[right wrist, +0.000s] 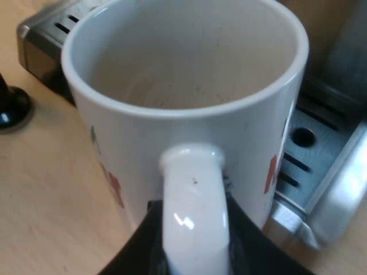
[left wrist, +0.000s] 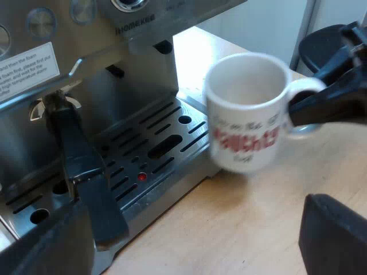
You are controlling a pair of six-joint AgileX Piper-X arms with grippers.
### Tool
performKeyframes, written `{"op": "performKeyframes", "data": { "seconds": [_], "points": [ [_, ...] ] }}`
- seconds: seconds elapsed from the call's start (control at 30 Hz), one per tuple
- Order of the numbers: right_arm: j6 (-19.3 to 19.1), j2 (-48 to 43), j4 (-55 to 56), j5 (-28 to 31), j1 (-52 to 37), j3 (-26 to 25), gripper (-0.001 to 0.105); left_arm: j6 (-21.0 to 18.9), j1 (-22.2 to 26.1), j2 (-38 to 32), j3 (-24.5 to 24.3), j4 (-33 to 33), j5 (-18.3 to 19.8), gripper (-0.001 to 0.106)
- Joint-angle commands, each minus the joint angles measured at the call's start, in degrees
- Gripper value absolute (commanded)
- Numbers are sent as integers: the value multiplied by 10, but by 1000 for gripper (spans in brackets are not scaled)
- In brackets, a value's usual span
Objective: Place mug into machine
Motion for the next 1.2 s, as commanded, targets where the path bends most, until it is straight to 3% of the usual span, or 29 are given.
{"op": "performKeyframes", "data": {
  "seconds": [0.03, 0.3, 0.47, 0.7, 0.87, 1.2],
  "points": [
    [22, 29, -81, 16, 23, -9, 0, 2, -3, 0, 0, 1, -9, 79],
    [80, 153, -242, 59, 86, -9, 0, 2, -3, 0, 0, 1, -9, 79],
    [89, 208, -310, 109, 115, -12, 0, 2, -3, 0, 0, 1, -9, 79],
    [95, 278, -317, 141, 140, -56, 0, 2, -3, 0, 0, 1, -9, 79],
    [145, 317, -317, 172, 140, -88, 0, 2, -3, 0, 0, 1, -9, 79],
    [165, 387, -344, 178, 140, -142, 0, 2, -3, 0, 0, 1, -9, 79]
  ]
}}
